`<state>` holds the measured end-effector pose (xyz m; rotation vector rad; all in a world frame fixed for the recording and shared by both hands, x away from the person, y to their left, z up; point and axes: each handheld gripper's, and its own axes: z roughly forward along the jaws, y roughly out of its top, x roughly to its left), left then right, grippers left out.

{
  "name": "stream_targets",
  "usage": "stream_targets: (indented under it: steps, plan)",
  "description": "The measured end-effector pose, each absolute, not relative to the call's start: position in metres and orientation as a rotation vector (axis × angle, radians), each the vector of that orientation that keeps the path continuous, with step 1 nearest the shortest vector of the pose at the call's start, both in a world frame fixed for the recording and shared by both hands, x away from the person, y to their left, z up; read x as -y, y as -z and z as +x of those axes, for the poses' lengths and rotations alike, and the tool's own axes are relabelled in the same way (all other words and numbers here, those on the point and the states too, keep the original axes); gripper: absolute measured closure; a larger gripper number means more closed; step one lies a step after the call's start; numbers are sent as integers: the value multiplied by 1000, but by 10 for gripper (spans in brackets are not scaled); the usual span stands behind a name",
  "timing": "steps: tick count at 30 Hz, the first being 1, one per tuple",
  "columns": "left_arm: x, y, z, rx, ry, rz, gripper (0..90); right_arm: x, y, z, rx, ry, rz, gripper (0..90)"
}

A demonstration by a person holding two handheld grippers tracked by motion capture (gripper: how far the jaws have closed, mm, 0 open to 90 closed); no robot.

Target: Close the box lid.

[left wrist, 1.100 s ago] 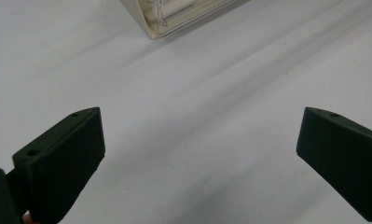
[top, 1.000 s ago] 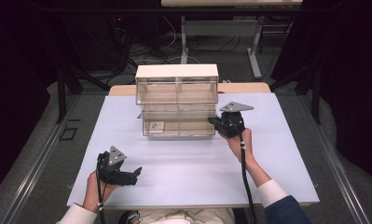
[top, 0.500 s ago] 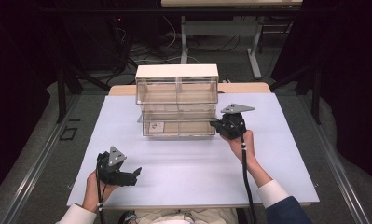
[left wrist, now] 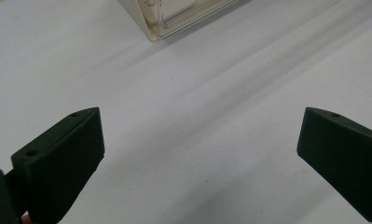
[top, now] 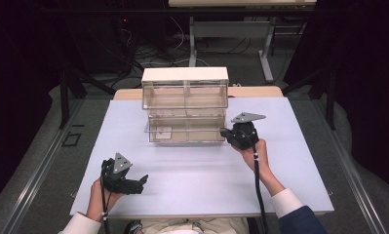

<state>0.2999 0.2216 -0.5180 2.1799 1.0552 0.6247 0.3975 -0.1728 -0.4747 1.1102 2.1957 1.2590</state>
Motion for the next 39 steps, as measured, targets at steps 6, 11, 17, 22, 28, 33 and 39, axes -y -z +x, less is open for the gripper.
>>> stream_targets:
  steps: [6,11,17,22,28,33,39]
  plan:
    - [-222,518,300,-1057,-623,2182,7,173,477,394,-2207,-1255,1122,897]
    - [-221,519,300,-1054,-626,2183,6,175,478,393,-2215,-1245,1111,896]
    - [-220,520,300,-1054,-613,2190,6,175,480,391,-2230,-1223,1122,895]
    - [-220,519,300,-1055,-616,2187,5,176,483,390,-2244,-1204,1126,894]
    - [-219,519,300,-1049,-638,2190,5,177,483,389,-2254,-1185,1138,891]
    - [-219,519,299,-1054,-620,2192,5,179,485,388,-2259,-1158,1154,887]
    - [-219,519,299,-1056,-627,2187,4,184,488,386,-2267,-1137,1165,875]
